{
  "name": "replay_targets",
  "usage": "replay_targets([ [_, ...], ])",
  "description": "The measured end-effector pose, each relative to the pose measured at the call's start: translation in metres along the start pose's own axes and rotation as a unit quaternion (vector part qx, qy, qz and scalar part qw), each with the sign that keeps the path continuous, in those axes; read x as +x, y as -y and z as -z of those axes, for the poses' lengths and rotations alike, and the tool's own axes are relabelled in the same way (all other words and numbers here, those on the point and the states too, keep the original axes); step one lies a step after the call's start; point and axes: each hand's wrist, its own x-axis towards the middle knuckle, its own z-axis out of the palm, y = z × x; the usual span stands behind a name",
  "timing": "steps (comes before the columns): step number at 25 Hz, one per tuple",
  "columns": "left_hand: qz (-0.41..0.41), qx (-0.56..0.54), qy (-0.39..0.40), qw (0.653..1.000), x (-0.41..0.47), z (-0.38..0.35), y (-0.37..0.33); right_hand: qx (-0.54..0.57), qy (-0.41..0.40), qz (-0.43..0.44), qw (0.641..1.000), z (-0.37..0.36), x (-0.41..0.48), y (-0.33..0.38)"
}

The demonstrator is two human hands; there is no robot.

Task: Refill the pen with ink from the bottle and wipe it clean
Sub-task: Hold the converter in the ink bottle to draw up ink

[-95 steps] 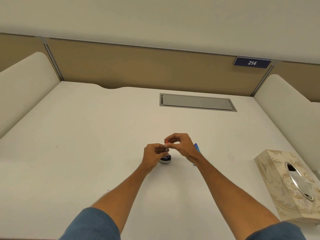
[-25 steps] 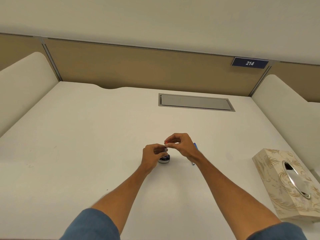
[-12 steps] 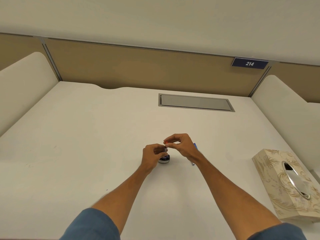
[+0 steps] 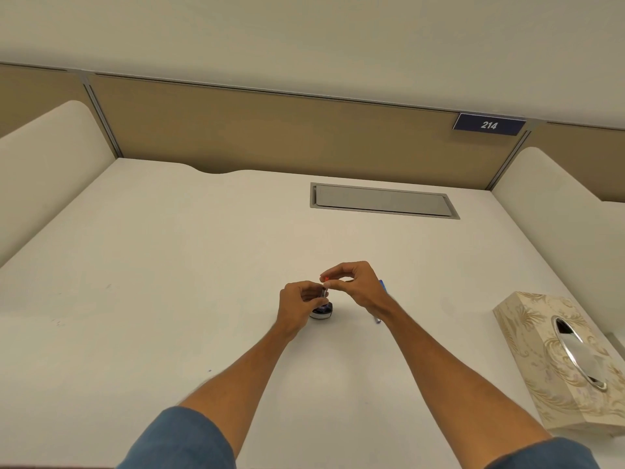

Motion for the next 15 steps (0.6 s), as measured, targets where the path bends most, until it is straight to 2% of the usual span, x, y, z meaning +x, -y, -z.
replay_targets([
  [15, 0.009, -0.009, 0.0, 1.0, 0.0007, -0.0004, 0.0007, 0.001, -0.003, 0.0, 1.0, 0.001, -0.0001, -0.0001],
])
